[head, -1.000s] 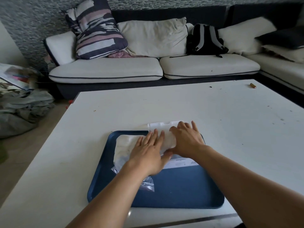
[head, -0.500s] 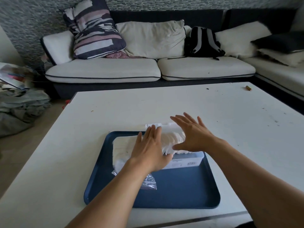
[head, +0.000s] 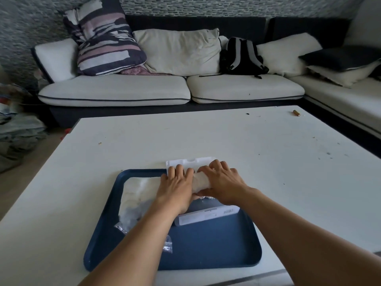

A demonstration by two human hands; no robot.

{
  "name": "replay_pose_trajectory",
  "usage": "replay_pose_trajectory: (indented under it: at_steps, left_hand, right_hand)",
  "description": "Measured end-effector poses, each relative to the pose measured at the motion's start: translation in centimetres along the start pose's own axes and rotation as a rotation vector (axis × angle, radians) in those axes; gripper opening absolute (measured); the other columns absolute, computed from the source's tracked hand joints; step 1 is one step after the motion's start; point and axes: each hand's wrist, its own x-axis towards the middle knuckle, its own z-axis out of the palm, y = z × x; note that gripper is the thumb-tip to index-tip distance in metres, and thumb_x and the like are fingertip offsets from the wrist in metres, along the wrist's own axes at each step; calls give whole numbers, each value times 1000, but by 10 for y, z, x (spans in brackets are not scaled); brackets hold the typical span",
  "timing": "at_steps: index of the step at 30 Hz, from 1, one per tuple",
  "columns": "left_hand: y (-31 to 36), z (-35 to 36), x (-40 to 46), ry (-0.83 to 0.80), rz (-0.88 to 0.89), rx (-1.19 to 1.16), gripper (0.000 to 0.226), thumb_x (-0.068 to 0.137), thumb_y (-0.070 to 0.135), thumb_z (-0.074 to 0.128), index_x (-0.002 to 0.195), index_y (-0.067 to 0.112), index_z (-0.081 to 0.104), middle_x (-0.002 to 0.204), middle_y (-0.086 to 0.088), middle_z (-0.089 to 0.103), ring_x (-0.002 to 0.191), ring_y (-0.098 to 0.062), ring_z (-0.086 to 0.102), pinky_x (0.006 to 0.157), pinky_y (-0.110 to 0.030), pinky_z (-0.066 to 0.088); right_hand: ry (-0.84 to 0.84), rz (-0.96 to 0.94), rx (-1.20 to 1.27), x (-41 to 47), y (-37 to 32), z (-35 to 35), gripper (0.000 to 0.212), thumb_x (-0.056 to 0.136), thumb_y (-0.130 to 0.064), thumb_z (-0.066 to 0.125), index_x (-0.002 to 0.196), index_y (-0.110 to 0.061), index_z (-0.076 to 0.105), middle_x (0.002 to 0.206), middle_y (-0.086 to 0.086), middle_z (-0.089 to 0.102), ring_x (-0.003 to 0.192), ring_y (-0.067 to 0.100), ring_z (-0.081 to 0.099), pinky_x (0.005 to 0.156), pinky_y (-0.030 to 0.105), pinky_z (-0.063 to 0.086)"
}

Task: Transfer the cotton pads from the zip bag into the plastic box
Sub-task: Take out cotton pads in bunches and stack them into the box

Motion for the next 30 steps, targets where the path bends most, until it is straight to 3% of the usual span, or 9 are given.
replay_pose_trajectory:
  at_steps: [7, 9, 11, 15, 18, 21, 24, 27, 30]
  left_hand:
    - [-10, -31, -10, -2, 58, -201, 79, 88, 50, 68, 151, 24, 30, 149, -3, 33, 138, -29, 31, 109, -44, 36]
    - [-23, -53, -19, 47, 33, -348, 78, 86, 42, 72, 152, 24, 33, 150, 0, 35, 141, -27, 32, 110, -44, 40]
    - [-41, -69, -31, 85, -36, -426, 73, 86, 36, 72, 150, 24, 38, 149, 0, 39, 139, -26, 36, 108, -42, 42]
    - [-85, -80, -68, -69, -233, -416, 76, 80, 29, 74, 147, 25, 38, 146, 1, 39, 134, -22, 40, 103, -37, 43]
    - [-106, -82, -93, -195, -321, -402, 73, 73, 29, 72, 140, 23, 42, 132, 1, 42, 118, -20, 48, 94, -36, 48]
    - [-118, -87, -113, -227, -371, -412, 76, 69, 43, 84, 129, 22, 42, 121, 4, 51, 102, -15, 55, 76, -32, 48]
    - [-115, -87, -125, -314, -415, -386, 100, 56, 64, 88, 130, 20, 37, 113, 4, 53, 99, -18, 54, 70, -31, 42]
    - [-101, -70, -125, -227, -377, -258, 81, 66, 66, 79, 119, 13, 50, 110, -1, 64, 89, -23, 58, 64, -31, 40]
    - [-88, -63, -116, -66, -335, -147, 29, 92, 34, 63, 105, 9, 56, 115, -11, 64, 89, -32, 59, 69, -32, 38]
  right_hand:
    - [-58, 3, 49, -7, -10, -24, 95, 78, -66, 66, 154, -32, 21, 157, 4, 28, 147, 27, 21, 117, 60, 19]
    - [100, -77, 186, -13, -28, -47, 80, 79, -49, 74, 148, -30, 39, 149, 1, 42, 138, 22, 38, 114, 48, 34]
    - [200, -189, 426, -22, -55, -66, 45, 80, -28, 75, 124, -23, 65, 121, -1, 66, 108, 14, 61, 96, 35, 52]
    - [-58, -319, 542, -47, -113, -72, 24, 79, -7, 64, 99, -15, 75, 67, -5, 73, 59, 4, 66, 65, 21, 56]
    - [-325, -328, 633, -55, -134, -71, 15, 84, -2, 59, 87, -1, 74, 73, 8, 77, 66, 18, 75, 72, 34, 64]
    - [-562, -345, 522, -59, -145, -69, 19, 90, -7, 58, 86, -1, 75, 81, 9, 77, 74, 20, 75, 79, 33, 62]
    - [-454, -428, 151, -60, -151, -55, 23, 92, -14, 49, 73, -10, 61, 78, 8, 65, 72, 28, 63, 72, 43, 52]
    - [-337, -372, 88, -60, -153, -54, 22, 98, -18, 43, 76, -16, 47, 88, 7, 60, 81, 27, 60, 74, 42, 49]
    - [-342, -357, 109, -61, -154, -54, 28, 101, -19, 42, 73, -20, 35, 81, -2, 47, 71, 15, 46, 63, 27, 38]
